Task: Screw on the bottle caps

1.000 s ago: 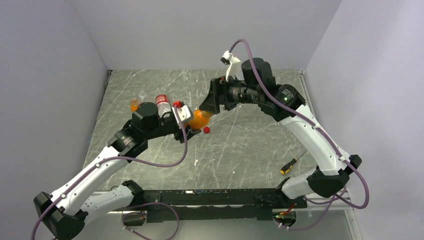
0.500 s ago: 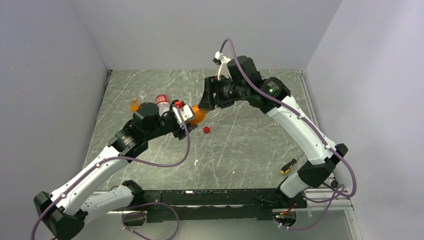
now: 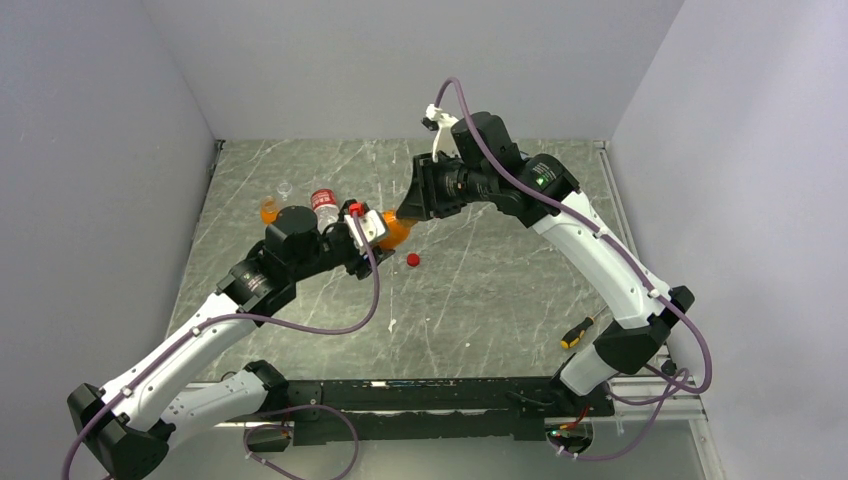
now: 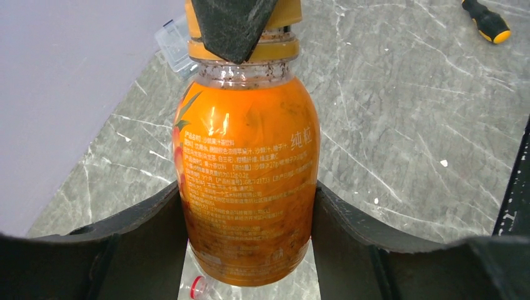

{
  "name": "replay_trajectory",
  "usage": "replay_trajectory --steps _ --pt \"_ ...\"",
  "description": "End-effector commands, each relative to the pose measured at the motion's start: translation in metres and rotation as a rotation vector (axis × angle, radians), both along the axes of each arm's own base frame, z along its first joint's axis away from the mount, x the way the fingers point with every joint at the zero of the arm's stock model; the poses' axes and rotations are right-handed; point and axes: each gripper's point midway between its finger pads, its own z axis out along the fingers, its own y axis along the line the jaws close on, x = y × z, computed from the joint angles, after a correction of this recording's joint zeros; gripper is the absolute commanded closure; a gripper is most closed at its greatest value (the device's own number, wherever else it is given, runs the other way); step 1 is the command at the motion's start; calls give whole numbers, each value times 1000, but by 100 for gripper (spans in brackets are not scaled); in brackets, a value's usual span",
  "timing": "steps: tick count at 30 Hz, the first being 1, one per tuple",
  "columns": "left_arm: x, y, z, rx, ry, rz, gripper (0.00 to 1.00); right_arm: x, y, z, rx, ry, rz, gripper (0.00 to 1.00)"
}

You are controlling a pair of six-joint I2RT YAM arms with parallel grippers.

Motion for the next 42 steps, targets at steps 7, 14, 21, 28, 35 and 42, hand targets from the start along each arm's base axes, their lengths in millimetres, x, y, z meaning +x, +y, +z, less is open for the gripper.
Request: replay_trajectory --steps 7,14,21,28,35,42 --pt "-34 -23 20 -158 95 -190 100 -26 12 47 152 -193 233 100" --pt "-56 -30 19 -187 173 -312 100 -51 14 56 249 -275 376 100" --pt "-78 -30 26 -232 248 -449 100 -82 8 74 343 -387 528 100" --pt "-94 -30 37 -271 269 -535 100 -102 7 78 402 -435 649 100" --pt "-103 -30 39 -273 317 -602 100 -104 7 81 405 -478 684 100" --pt "-72 -25 41 -283 254 -422 100 -88 9 75 350 -465 609 89"
